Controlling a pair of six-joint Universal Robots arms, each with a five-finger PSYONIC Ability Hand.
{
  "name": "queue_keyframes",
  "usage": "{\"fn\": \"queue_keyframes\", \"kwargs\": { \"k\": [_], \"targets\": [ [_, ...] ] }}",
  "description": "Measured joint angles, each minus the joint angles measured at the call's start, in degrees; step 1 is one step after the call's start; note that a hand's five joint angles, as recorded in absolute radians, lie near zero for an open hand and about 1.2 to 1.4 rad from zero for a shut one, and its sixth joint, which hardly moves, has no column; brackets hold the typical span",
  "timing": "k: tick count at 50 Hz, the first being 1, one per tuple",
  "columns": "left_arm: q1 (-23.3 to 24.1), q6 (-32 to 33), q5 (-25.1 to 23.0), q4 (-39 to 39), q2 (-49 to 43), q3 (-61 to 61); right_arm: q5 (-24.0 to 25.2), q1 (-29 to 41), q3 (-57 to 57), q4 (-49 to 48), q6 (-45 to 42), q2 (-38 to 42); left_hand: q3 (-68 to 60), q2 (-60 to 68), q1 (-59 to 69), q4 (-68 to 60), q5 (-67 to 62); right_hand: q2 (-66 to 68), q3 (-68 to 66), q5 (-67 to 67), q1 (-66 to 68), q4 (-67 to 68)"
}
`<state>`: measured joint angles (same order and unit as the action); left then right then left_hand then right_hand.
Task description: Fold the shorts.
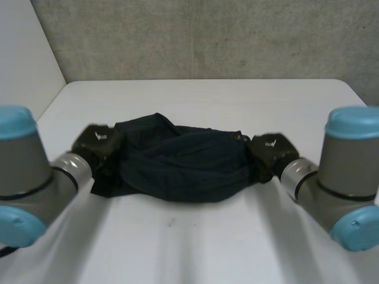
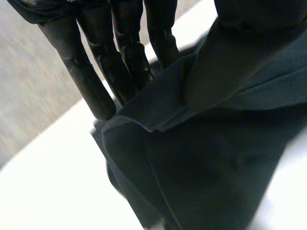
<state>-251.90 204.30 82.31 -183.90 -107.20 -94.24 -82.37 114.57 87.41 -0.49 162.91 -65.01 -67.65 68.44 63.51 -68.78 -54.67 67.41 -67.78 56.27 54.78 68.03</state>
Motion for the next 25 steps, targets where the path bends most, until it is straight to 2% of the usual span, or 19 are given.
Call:
{"fn": "queue_keyframes", "kwargs": {
  "k": [2,6,11,18,22,25],
  "targets": [
    [0.42,-0.78,-0.08,2.88,3.36,0.39,-0.03,0.01,-0.46,0.91,-0.92,-1.35,0.00,0.00,0.00,0.00,0.00,0.00,0.00,0.00,0.00,0.00],
    [0.96,-2.52,-0.26,11.71,13.60,3.15,-0.12,-0.14,-4.91,6.56,-5.60,-12.14,-0.25,0.09,0.00,-0.02,0.00,0.02,-0.10,0.00,0.13,0.26],
    [0.59,-3.25,-0.41,20.95,21.99,7.80,-0.18,-0.70,-10.71,13.00,-8.41,-20.61,-0.33,0.09,0.00,-0.03,0.00,0.02,-0.10,0.00,0.13,0.26],
    [-0.37,-3.22,-0.52,27.41,25.43,11.55,-0.14,-0.97,-15.72,22.07,-10.05,-23.43,-0.50,0.09,0.00,-0.04,-0.01,0.02,-0.10,0.00,0.13,0.26],
    [-0.84,-3.08,-0.55,27.62,24.69,10.20,-0.22,-0.63,-15.55,24.46,-11.30,-21.28,-0.50,0.10,0.00,-0.04,0.00,0.02,-0.10,0.00,0.13,0.26],
    [-1.53,-2.94,-0.48,26.21,20.71,7.15,-0.33,-0.25,-14.38,25.34,-12.43,-17.04,-0.50,0.10,0.00,-0.04,-0.01,0.02,-0.10,0.00,0.13,0.26]
  ]
}}
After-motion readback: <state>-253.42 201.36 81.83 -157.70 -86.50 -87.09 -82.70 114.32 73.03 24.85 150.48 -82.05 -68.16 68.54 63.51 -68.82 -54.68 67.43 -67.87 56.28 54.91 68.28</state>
